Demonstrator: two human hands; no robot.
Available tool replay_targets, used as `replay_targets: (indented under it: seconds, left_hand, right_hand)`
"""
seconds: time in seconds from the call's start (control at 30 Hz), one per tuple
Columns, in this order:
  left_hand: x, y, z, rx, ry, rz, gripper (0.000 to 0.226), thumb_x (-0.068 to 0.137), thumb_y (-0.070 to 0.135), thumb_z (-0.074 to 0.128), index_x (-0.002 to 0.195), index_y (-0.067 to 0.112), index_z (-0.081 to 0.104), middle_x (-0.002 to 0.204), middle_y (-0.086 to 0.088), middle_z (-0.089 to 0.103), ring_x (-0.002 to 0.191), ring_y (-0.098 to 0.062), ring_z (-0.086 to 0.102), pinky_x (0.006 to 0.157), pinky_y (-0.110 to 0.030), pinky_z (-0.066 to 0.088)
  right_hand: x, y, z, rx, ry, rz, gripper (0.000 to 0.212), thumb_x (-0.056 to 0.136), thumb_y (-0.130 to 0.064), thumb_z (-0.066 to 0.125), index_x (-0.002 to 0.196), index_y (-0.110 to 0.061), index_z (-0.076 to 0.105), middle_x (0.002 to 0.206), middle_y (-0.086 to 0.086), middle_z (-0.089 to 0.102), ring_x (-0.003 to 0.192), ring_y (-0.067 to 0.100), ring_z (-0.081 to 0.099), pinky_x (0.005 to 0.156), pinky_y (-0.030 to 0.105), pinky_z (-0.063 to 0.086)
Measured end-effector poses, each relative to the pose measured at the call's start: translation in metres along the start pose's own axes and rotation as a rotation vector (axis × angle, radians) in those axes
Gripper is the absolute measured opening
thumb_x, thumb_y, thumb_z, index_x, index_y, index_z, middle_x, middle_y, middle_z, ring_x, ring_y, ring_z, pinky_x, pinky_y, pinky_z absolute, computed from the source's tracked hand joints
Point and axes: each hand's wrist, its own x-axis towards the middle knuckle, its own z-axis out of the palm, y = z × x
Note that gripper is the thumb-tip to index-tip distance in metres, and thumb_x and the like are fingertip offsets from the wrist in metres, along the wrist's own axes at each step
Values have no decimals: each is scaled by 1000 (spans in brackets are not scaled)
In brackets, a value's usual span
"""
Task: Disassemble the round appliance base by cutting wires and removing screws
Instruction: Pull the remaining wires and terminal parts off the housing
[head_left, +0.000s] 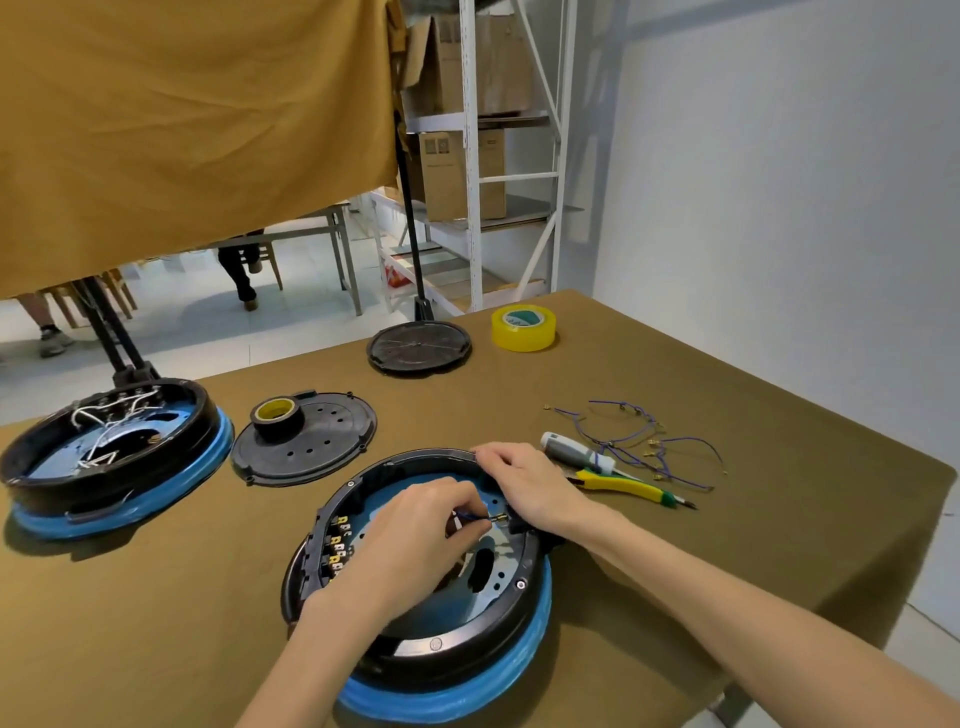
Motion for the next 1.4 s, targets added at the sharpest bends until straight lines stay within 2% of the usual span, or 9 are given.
replay_targets:
  seconds: [0.07, 0.17, 0.3, 0.4, 0.57, 0.67, 0.83, 1.07, 1.4]
  left_hand:
    - [-1, -2, 1, -43, 12, -23, 6, 94, 43, 67, 91, 38, 65, 87, 25, 63, 87, 5, 58, 74, -21, 51]
    - [-1, -4, 3, -93, 5, -45, 9, 94, 42, 68, 87, 40, 64, 84, 29, 64, 88, 7, 59, 71, -20, 51]
    - [-2, -5, 3, -117, -6, -46, 7, 94, 42, 70, 88, 40, 65, 83, 28, 65, 88, 8, 60, 74, -22, 55]
    - [-1, -5, 2, -131, -7, -48, 6, 93, 42, 70, 89, 40, 66, 83, 28, 66, 87, 8, 61, 75, -21, 55]
    - [-1, -5, 2, -134, -10, -58, 7, 93, 44, 69, 89, 39, 66, 86, 24, 68, 83, 4, 63, 76, -26, 57]
    - [-1, -6, 2, -126, -5, -62, 8, 93, 45, 69, 88, 40, 66, 85, 25, 68, 87, 8, 61, 76, -25, 57]
    - [-2, -19, -9, -84, -2, -69, 8, 91, 46, 70, 87, 40, 69, 85, 24, 67, 82, 2, 63, 77, -30, 58]
    - [-5, -35, -21, -121, 11, -77, 7, 90, 43, 73, 85, 38, 71, 82, 22, 68, 82, 3, 61, 76, -31, 57]
    - [-7, -31, -20, -133, 16, -98, 7, 91, 40, 73, 85, 38, 71, 81, 19, 67, 82, 5, 60, 68, -21, 54]
  right_hand:
    - [-1, 5, -9, -19, 129, -31, 38, 108, -31, 42, 101, -11, 74, 96, 7, 72, 91, 21, 65, 89, 46, 52]
    - [4, 29, -40, -466, 309, 27, 27, 104, -29, 50, 115, -16, 70, 115, 4, 67, 106, 20, 60, 95, 36, 49]
    - [18, 52, -67, -874, 115, 313, 40, 99, -49, 51, 108, -12, 63, 119, 13, 63, 118, 36, 54, 100, 47, 40]
    - [28, 53, -78, -914, 97, 252, 41, 101, -54, 50, 96, -15, 61, 109, 13, 69, 112, 37, 57, 97, 45, 38]
    - [43, 33, -93, -573, 193, 32, 38, 104, -42, 54, 81, -13, 62, 74, 2, 59, 67, 23, 55, 65, 36, 37]
    - [56, 10, -100, -162, 346, -45, 40, 102, -40, 60, 81, -7, 68, 72, 6, 64, 61, 15, 53, 60, 33, 39]
    - [63, -13, -108, 17, 568, -101, 35, 98, -49, 61, 88, -16, 66, 75, -7, 61, 61, 2, 53, 54, 12, 39]
    - [12, 6, -98, 467, 432, 108, 17, 95, -17, 65, 100, -9, 50, 78, 25, 70, 54, 24, 62, 44, 32, 48]
    - [-58, 31, -20, -386, 89, -44, 29, 92, -22, 57, 103, -26, 31, 92, -7, 49, 83, 13, 50, 66, 24, 39]
